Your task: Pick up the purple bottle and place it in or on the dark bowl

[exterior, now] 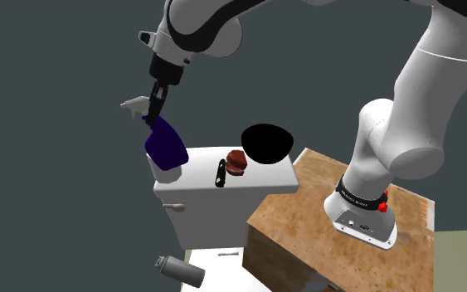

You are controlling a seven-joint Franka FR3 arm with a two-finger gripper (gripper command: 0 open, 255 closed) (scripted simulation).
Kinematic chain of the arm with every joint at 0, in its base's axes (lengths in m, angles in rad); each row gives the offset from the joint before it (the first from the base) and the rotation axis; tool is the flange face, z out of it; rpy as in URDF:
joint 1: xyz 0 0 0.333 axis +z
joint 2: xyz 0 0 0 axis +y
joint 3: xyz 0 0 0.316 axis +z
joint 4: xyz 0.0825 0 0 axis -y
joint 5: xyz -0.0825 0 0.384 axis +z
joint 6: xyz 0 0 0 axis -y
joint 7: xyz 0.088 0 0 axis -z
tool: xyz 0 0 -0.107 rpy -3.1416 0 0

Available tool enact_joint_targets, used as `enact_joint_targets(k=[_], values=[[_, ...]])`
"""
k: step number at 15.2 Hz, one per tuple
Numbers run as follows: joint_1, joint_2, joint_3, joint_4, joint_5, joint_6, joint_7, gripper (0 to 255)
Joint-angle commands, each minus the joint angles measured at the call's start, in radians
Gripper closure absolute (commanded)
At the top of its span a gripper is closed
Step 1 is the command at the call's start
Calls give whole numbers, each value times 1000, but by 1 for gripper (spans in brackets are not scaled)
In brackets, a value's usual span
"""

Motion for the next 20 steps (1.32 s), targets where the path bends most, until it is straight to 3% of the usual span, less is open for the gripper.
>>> enact_joint_targets(k=[1,13,20], values=[[-1,-4,0,21,-11,-23,14,255],[-9,-41,-3,132,-63,-165,79,255],[-55,-260,-66,-52,-60,-230,-14,255]])
